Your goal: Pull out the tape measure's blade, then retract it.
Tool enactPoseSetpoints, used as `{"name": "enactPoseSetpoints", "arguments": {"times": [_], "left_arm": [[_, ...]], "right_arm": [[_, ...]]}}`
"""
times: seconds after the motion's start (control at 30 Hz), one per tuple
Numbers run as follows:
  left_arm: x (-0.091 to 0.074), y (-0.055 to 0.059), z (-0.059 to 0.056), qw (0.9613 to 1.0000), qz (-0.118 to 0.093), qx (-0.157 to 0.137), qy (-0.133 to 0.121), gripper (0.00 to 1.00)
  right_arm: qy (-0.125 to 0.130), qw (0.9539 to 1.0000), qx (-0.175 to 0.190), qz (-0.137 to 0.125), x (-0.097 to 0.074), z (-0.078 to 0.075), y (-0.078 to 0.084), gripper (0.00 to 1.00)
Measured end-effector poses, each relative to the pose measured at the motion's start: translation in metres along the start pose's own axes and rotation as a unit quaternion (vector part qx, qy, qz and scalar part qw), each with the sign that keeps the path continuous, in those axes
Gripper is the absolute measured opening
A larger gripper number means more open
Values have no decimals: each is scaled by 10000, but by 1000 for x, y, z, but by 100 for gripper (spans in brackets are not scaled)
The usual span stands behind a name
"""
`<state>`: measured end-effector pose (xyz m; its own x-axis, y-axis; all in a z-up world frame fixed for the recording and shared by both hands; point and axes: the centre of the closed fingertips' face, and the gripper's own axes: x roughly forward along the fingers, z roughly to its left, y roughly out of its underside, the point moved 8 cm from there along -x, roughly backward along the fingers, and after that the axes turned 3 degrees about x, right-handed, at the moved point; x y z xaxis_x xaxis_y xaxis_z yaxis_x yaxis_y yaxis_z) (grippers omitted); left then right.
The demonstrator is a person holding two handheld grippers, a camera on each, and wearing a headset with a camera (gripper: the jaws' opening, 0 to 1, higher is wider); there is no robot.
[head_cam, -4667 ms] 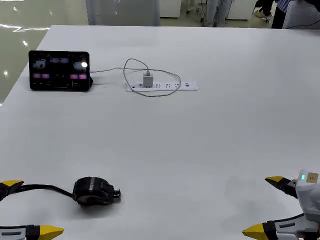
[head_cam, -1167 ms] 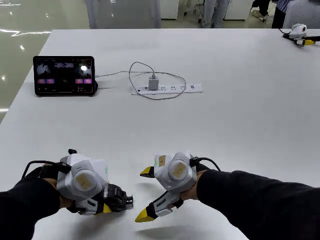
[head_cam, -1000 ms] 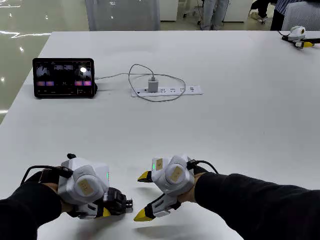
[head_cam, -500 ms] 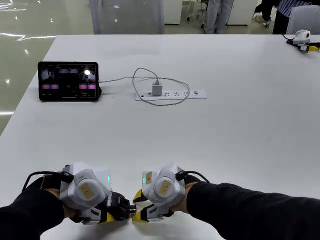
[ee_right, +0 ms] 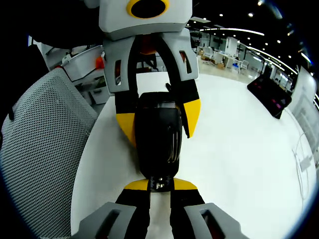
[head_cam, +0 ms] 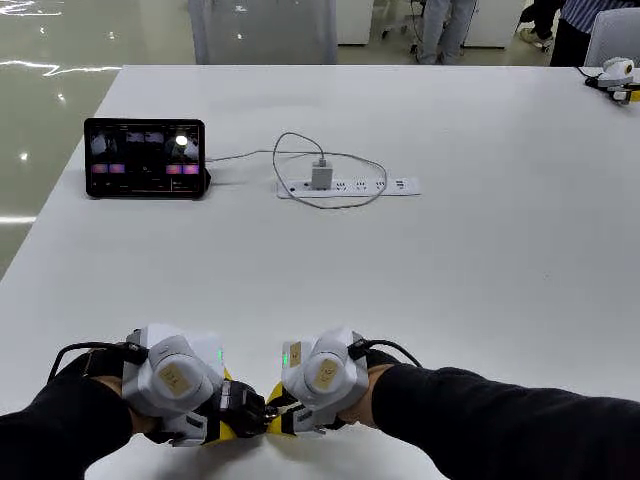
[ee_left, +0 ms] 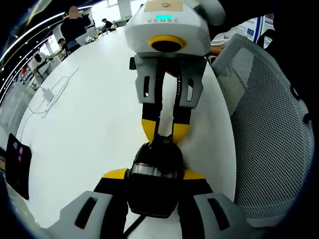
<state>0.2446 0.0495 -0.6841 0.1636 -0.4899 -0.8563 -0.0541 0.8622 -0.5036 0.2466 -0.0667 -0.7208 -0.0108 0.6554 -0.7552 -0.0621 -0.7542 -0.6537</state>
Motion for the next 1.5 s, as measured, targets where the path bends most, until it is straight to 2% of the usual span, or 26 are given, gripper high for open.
{"name": "enactPoseSetpoints", "arguments": {"times": [0.2,0.47,0.77,1.5], "left_arm": [[0,0,1,10000,16,-3,55,33],[0,3,2,9999,-105,-8,44,32],[0,3,2,9999,-160,28,50,32],[0,3,2,9998,-209,4,9,32]], "right_arm": [[6,9999,126,-10,0,0,0,10],[21,10000,-14,57,-3,0,1,10],[15,9999,81,58,-4,-1,2,10],[-23,9998,136,174,-18,-3,17,10]]}}
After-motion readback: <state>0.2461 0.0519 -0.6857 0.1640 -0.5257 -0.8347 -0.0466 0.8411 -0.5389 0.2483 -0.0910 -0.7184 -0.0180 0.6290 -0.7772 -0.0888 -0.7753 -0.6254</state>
